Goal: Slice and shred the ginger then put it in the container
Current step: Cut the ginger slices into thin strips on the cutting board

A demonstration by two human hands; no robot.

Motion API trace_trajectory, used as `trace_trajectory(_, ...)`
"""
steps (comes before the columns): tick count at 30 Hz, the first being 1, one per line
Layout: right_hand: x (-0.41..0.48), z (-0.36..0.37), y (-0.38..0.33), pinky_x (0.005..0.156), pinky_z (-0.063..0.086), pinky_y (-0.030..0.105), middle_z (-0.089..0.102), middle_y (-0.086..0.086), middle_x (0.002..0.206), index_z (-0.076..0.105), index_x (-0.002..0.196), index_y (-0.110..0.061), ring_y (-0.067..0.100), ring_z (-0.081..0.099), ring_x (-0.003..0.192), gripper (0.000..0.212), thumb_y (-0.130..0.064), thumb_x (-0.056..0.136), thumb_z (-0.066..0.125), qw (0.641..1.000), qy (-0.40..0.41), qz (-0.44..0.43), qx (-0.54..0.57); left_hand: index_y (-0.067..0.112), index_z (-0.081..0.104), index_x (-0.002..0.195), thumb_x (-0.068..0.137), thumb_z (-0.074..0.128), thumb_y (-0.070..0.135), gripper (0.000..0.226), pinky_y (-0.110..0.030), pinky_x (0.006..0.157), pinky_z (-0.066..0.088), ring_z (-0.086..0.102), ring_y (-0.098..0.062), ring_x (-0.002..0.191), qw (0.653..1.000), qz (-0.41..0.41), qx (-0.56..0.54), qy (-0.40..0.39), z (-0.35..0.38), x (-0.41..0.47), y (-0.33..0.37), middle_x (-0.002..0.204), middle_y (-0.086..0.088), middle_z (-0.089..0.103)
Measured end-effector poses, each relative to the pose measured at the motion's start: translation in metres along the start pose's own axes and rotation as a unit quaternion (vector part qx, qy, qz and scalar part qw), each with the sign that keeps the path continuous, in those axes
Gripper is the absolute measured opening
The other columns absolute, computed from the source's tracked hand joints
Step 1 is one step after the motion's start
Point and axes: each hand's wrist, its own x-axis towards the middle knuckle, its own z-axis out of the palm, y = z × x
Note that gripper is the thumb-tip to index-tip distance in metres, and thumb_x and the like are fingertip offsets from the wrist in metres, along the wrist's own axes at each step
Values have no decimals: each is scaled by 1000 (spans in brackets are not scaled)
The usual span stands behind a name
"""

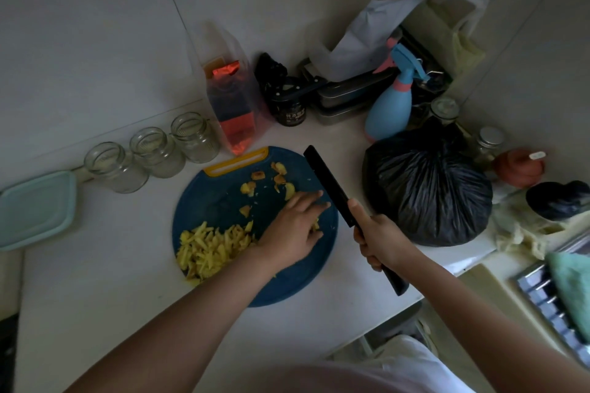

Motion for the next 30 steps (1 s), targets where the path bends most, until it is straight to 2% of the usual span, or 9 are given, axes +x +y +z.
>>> trace_trajectory(4, -1, 1, 2, 39, 30, 21, 35, -3, 44, 39, 61, -15, 12, 30, 35, 61, -70, 89, 38, 1000, -5, -19, -8, 13, 39, 144, 99, 42, 30, 48, -25, 117, 4, 23, -23, 143, 998, 22, 49, -19, 17, -6, -9, 154, -6, 29)
trace_trajectory(8, -3, 2, 5, 40, 31, 21, 36, -3, 42, 39, 57, -15, 12, 31, 34, 63, -69, 90, 36, 999, -8, -30, -19, 9, 66, 118, 91, 39, 24, 41, -34, 109, 35, 58, -24, 116, 998, 55, 41, 1, 8, -29, -21, 126, -10, 62)
trace_trajectory(11, -2, 2, 6, 40, 33, 22, 38, -1, 46, 40, 58, -15, 12, 33, 36, 63, -70, 89, 35, 999, -13, -35, -38, 13, 72, 109, 90, 42, 26, 38, -31, 111, 28, 62, -17, 109, 996, 63, 55, 14, -2, -53, -36, 118, -5, 67)
trace_trajectory(14, -2, 4, 7, 41, 34, 22, 39, 0, 48, 41, 59, -15, 13, 33, 36, 64, -72, 87, 35, 997, -17, -45, -57, 18, 75, 98, 93, 42, 40, 40, -40, 106, 41, 64, -8, 99, 995, 69, 69, -1, -17, -71, -44, 106, 1, 72)
trace_trajectory(18, -5, 9, 1, 46, 35, 25, 39, 4, 52, 40, 60, -13, 14, 34, 39, 65, -73, 85, 36, 987, -17, -78, -137, 18, 63, 119, 91, 42, 44, 43, -23, 86, 50, 61, -11, 101, 999, -3, 32, 34, -37, -86, -40, 127, 2, 56)
trace_trajectory(21, -7, 12, -5, 54, 38, 32, 43, 5, 58, 47, 61, -10, 16, 43, 49, 65, -68, 90, 39, 935, 1, -150, -322, 17, 43, 139, 90, 58, 30, 53, -29, 102, 37, 42, -18, 129, 989, -46, 45, 131, -45, -86, -33, 147, -2, 33)
trace_trajectory(24, -11, 19, -14, 63, 51, 34, 57, 4, 77, 65, 94, -13, 20, 62, 73, 52, -58, 97, 39, 829, 30, -208, -518, 12, 32, 147, 84, 68, 13, 72, -40, 113, 20, 22, -24, 141, 981, -42, 81, 172, -52, -80, -18, 153, -8, 22)
trace_trajectory(27, -17, 26, -22, 63, 45, 31, 64, 5, 94, 61, 111, -16, 23, 64, 85, 41, -48, 100, 38, 739, 37, -265, -619, 24, 22, 151, 83, 68, 23, 83, -49, 114, 10, 8, -33, 145, 985, -5, 135, 103, -49, -74, -5, 158, -11, 9)
trace_trajectory(30, -21, 32, -29, 61, 38, 30, 64, 5, 90, 59, 107, -15, 22, 60, 76, 37, -44, 101, 37, 697, 31, -302, -650, 33, 21, 150, 77, 70, 46, 89, -55, 111, 2, -5, -35, 145, 978, 9, 205, 37, -37, -70, -2, 160, -9, -4)
